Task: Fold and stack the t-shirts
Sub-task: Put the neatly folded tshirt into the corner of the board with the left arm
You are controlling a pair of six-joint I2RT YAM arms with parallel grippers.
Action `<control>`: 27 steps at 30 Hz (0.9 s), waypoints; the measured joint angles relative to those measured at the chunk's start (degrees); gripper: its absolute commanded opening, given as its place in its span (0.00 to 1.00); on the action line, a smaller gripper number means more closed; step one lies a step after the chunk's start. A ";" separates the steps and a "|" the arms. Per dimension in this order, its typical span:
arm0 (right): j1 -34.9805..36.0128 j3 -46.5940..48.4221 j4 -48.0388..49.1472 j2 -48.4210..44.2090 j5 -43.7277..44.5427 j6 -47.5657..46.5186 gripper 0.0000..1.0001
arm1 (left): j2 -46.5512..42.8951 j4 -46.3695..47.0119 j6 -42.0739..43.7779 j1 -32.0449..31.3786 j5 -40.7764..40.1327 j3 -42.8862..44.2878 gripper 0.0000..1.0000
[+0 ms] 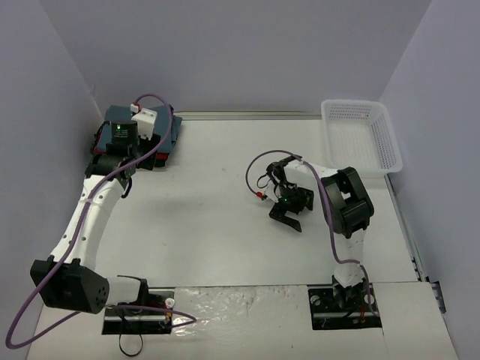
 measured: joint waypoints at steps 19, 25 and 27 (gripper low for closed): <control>0.57 1.07 13.03 -5.20 -5.70 2.69 1.00 | -10.54 3.91 1.53 4.61 4.66 -12.22 0.85; -0.11 1.27 15.34 -8.35 -7.17 3.17 1.00 | -11.52 4.76 3.87 4.61 6.47 -14.67 0.90; -0.20 1.46 16.02 -8.81 -7.13 3.43 1.00 | -12.46 4.76 4.44 4.61 6.86 -16.55 0.91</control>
